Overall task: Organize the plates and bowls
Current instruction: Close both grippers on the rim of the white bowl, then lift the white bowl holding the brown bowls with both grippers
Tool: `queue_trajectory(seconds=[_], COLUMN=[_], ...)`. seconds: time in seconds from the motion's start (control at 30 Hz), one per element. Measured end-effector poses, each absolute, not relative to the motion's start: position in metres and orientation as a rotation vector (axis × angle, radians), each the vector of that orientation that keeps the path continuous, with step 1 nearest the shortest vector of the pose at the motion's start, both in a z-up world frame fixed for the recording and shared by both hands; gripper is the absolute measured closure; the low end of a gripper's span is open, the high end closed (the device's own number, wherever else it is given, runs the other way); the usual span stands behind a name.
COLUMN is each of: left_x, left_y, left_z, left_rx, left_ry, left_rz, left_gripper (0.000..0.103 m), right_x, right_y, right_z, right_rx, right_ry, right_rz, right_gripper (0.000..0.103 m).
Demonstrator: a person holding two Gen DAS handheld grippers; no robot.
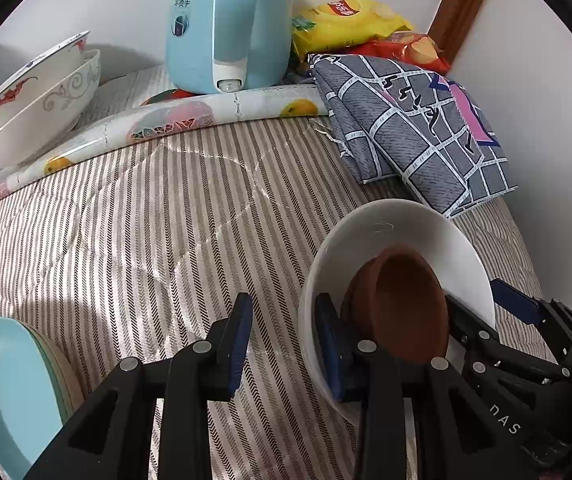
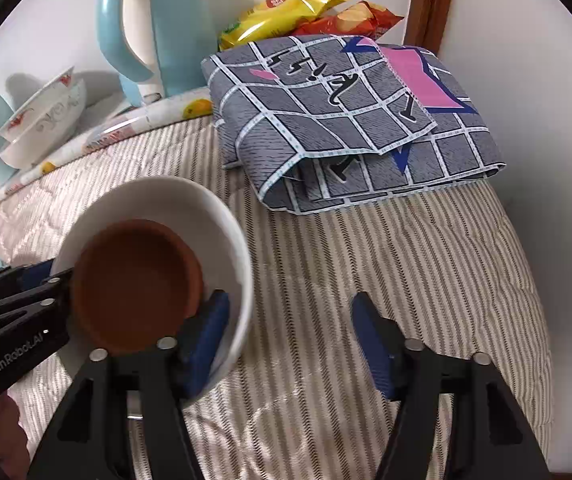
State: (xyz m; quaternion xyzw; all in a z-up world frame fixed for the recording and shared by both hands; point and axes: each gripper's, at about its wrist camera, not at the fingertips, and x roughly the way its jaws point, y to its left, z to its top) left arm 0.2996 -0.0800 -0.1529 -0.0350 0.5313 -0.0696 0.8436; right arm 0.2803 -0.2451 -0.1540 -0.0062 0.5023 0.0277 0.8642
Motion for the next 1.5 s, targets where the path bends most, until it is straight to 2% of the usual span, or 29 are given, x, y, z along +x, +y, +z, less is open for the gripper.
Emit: queue_trajectory(seconds=[0.13, 0.43, 0.5, 0.57, 0.6, 0.67, 0.73, 0.77, 0.8, 1.5], left_x=[0.302, 0.301, 0.301, 0.301, 0.301, 0.300, 0.298, 0.298, 0.298, 0.289], left_y=[-0.077, -0.077, -0.074, -0.073, -0.074, -0.078, -0.084, -0.087, -0.089, -0.089], left_z=[-0.155, -0.157, -0.159, -0.159, -0.159, -0.158, -0.156, -0.156, -0.155, -0.154], left_rx=[-0.081, -0.101, -0.136, -0.151, -0.152, -0.143, -0.121, -0.113, -0.100, -0.115], left_ry=[1.138, 1.113, 1.110, 1.102, 1.099, 1.088, 1.077, 1.073, 1.071, 1.076], left_rz=[-0.150, -0.151, -0.152, -0.162, -0.171, -0.177, -0.190, -0.194, -0.186, -0.161], left_gripper=[0.067, 0.067, 0.068, 0.071, 0.075, 0.081, 0.091, 0.093, 0.093, 0.094], right_x=[0.283, 0.281, 0.279, 0.278, 0.278, 0.277, 0.275, 0.275, 0.274, 0.264], right_y=[-0.248, -0.250, -0.249, -0.248, -0.248, -0.245, -0.238, -0.236, -0.233, -0.237], right_z=[-0.156, -0.157, -0.156, -0.156, -0.156, -0.156, -0.154, -0.153, -0.153, -0.152], right_rx=[0.010, 0.028, 0.035, 0.057, 0.085, 0.112, 0.086, 0.078, 0.068, 0.115], right_ry=[1.067, 1.056, 1.044, 1.043, 1.046, 1.047, 1.033, 1.028, 1.022, 1.021], right_rz=[0.075, 0.089, 0.104, 0.122, 0.132, 0.156, 0.161, 0.161, 0.155, 0.115], right_gripper=[0.036, 0.036, 0.042, 0.054, 0.058, 0.073, 0.080, 0.086, 0.088, 0.090])
